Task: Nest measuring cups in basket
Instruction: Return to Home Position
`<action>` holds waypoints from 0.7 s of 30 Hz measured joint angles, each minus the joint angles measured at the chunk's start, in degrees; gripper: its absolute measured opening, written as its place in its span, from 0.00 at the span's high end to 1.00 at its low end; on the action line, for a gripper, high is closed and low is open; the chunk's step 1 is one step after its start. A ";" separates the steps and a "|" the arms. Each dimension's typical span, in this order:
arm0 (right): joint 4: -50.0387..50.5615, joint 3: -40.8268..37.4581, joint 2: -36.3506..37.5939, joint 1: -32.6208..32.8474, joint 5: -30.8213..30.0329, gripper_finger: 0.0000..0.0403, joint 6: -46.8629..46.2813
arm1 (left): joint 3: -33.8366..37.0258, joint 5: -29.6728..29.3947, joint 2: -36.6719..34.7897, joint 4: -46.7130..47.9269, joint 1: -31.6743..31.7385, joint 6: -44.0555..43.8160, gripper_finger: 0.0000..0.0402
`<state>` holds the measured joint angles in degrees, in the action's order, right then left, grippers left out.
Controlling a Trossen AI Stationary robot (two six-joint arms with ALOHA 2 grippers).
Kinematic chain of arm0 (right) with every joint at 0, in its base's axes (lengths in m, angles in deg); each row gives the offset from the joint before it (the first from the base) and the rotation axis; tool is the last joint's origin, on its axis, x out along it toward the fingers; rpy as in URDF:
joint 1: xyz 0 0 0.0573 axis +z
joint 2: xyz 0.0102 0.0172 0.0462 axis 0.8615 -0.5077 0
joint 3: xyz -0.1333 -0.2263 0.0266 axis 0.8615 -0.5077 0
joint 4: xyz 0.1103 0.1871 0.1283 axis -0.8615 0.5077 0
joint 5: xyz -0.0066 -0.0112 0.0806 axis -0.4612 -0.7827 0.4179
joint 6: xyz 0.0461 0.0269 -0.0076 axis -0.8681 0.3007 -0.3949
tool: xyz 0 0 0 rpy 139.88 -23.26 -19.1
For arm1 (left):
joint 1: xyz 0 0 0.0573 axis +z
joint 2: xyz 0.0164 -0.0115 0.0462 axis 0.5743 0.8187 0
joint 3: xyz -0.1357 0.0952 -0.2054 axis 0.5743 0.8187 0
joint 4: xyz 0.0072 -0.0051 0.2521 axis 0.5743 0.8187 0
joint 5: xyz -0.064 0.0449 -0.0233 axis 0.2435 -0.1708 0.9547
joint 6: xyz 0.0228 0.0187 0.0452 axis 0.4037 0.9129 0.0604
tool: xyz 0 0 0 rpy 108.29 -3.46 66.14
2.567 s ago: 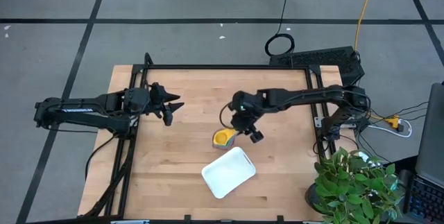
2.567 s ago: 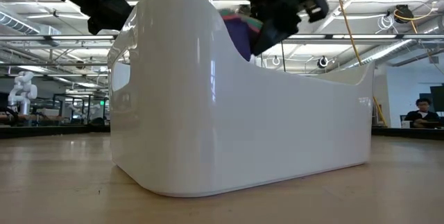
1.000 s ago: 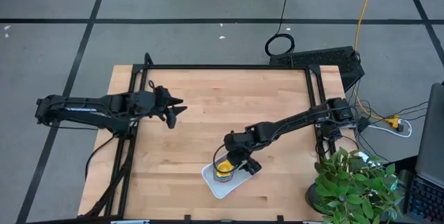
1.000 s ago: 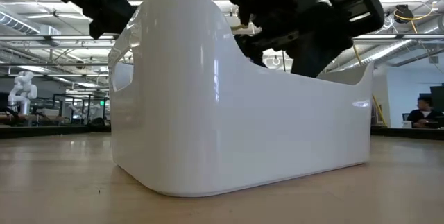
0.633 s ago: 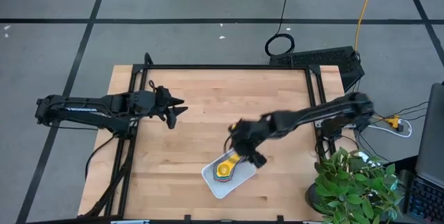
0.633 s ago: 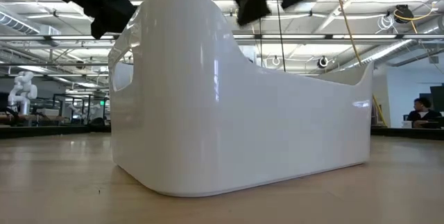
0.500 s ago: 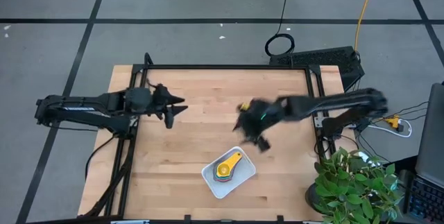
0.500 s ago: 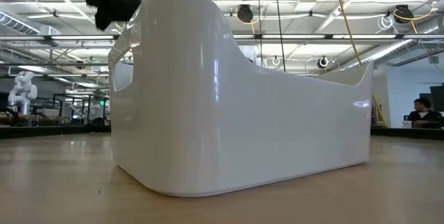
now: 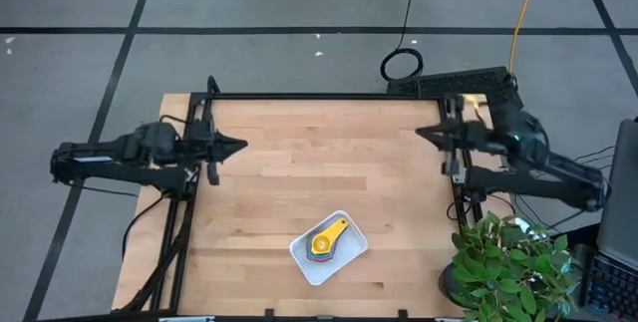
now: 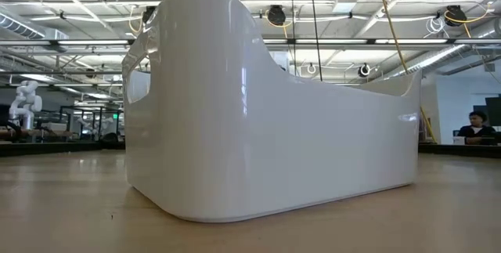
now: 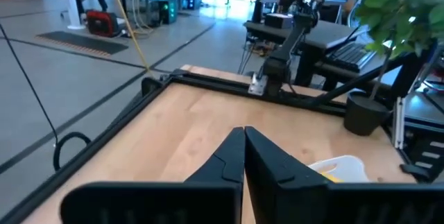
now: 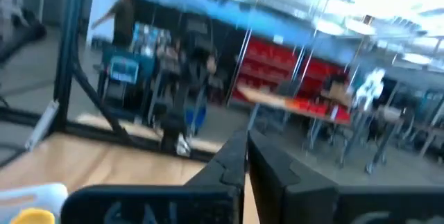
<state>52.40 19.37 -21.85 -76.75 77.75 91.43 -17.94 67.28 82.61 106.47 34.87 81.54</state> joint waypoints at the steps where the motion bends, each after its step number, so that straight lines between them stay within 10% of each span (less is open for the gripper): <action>1: -0.89 -1.86 2.72 -0.04 0.00 0.98 -0.85 | 2.51 0.01 -1.12 -1.90 0.01 0.16 0.99; 21: -21.48 -34.96 26.69 -0.02 -1.93 1.00 -9.44 | 40.44 1.04 -9.48 -44.39 0.02 -5.21 0.99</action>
<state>30.92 -15.59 4.84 -76.77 75.82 81.99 22.50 68.31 73.13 62.08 34.89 76.34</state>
